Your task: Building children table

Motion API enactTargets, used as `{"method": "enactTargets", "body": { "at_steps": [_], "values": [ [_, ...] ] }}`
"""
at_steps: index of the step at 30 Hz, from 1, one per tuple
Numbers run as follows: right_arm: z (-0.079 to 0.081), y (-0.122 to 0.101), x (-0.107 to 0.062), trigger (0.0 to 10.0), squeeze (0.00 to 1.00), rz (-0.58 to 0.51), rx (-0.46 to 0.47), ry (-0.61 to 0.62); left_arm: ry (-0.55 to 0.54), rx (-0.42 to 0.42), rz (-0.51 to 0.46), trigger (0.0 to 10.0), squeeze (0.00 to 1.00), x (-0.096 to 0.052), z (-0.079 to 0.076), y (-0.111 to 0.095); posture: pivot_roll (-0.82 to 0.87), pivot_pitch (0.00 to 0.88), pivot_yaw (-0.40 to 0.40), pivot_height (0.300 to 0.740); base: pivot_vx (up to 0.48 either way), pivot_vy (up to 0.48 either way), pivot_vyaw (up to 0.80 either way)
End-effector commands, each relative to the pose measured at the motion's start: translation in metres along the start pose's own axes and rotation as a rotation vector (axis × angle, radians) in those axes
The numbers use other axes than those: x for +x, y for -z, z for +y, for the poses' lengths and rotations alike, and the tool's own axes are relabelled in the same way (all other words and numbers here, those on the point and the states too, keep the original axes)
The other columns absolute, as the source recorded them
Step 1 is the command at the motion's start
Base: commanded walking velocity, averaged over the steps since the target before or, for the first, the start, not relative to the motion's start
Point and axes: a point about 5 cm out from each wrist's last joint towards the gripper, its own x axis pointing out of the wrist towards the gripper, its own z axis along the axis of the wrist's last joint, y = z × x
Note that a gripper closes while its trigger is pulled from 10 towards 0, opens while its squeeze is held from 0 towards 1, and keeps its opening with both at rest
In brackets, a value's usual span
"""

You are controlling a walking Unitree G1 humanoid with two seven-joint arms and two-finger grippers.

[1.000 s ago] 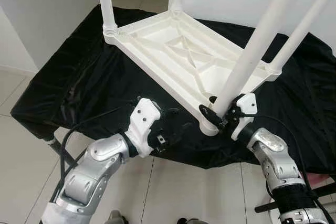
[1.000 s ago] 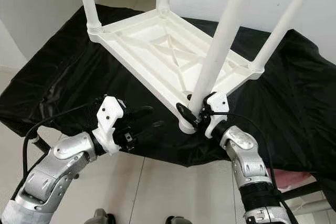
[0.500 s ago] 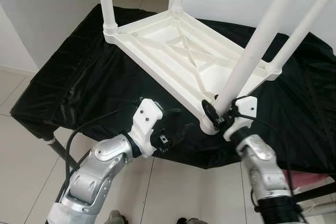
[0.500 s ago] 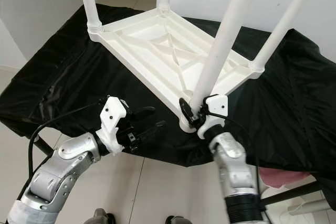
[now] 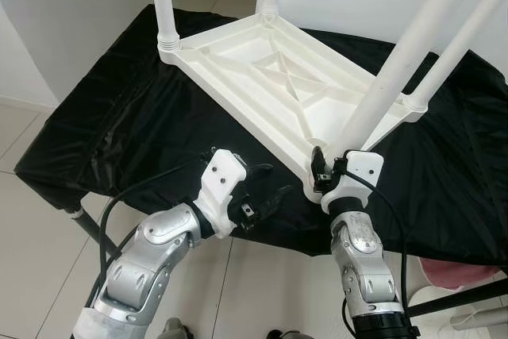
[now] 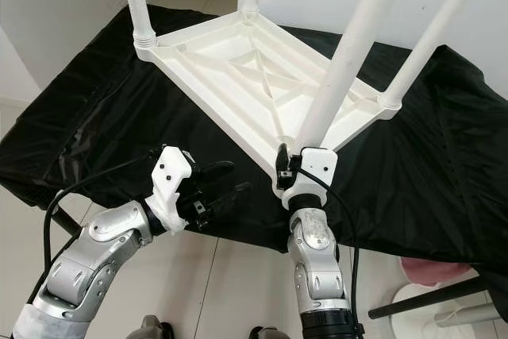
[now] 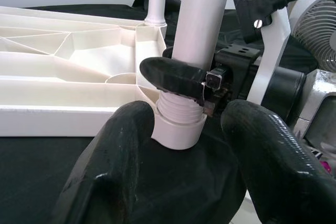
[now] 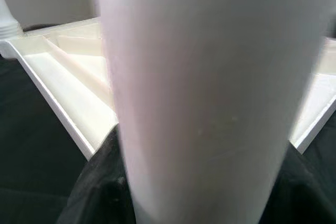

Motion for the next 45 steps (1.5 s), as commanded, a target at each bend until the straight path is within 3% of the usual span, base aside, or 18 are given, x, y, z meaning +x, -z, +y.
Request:
{"method": "enactTargets", "body": {
  "at_steps": [1,9,10,11,12,18,28,29,30,31,44,45],
  "values": [
    [-0.003,-0.008,-0.001,10.0,1.00,-0.042,0.076,-0.010,-0.087,-0.003,0.017,10.0,0.00,-0.002,0.004,0.002,0.04,0.086,-0.065,0.740,0.000,0.000,0.00],
    [-0.010,-0.014,-0.005,10.0,1.00,-0.057,0.045,-0.139,-0.091,0.004,0.037,10.0,0.00,-0.003,0.007,0.004,0.03,0.084,-0.065,0.740,0.000,0.000,0.00],
    [-0.012,-0.014,-0.006,10.0,0.75,-0.053,0.023,-0.169,-0.089,0.006,0.039,10.0,0.00,-0.003,0.006,0.004,0.03,0.083,-0.066,0.740,0.000,0.000,0.00],
    [-0.012,-0.014,-0.006,10.0,0.75,-0.053,0.023,-0.169,-0.089,0.006,0.039,10.0,0.00,-0.003,0.006,0.004,0.03,0.083,-0.066,0.740,0.000,0.000,0.00],
    [-0.015,-0.014,-0.007,10.0,0.00,-0.050,0.001,-0.194,-0.089,0.005,0.041,10.0,0.00,-0.003,0.007,0.004,0.03,0.083,-0.066,0.740,0.000,0.000,0.00],
    [-0.030,-0.011,-0.005,10.0,0.00,-0.007,-0.097,-0.437,-0.094,-0.008,0.077,10.0,0.00,-0.004,0.009,0.008,0.02,0.083,-0.066,0.740,0.000,0.000,0.00],
    [-0.038,-0.009,0.005,10.0,0.00,0.022,-0.173,-0.548,-0.082,-0.002,0.073,10.0,0.00,-0.002,0.009,0.007,0.02,0.081,-0.061,0.740,0.000,0.000,0.00],
    [-0.040,-0.006,0.009,9.1,0.00,0.040,-0.181,-0.569,-0.080,0.003,0.075,10.0,0.00,-0.001,0.009,0.007,0.02,0.081,-0.062,0.740,0.000,0.000,0.00],
    [-0.040,-0.006,0.009,9.1,0.00,0.040,-0.181,-0.569,-0.080,0.003,0.075,10.0,0.00,-0.001,0.009,0.007,0.02,0.081,-0.062,0.740,0.000,0.000,0.00],
    [-0.041,-0.001,0.013,0.0,0.00,0.059,-0.181,-0.581,-0.077,0.003,0.073,10.0,0.00,0.000,0.008,0.007,0.02,0.081,-0.062,0.740,0.000,0.000,0.00],
    [-0.041,0.006,0.020,0.0,0.00,0.091,-0.160,-0.647,-0.080,0.003,0.063,10.0,0.00,0.002,0.009,0.005,0.03,0.091,-0.070,0.740,0.000,0.000,0.00],
    [-0.041,0.006,0.021,6.1,0.00,0.085,-0.156,-0.648,-0.081,0.003,0.062,10.0,0.00,0.002,0.009,0.005,0.03,0.096,-0.073,0.740,0.000,0.000,0.00]
  ]
}}
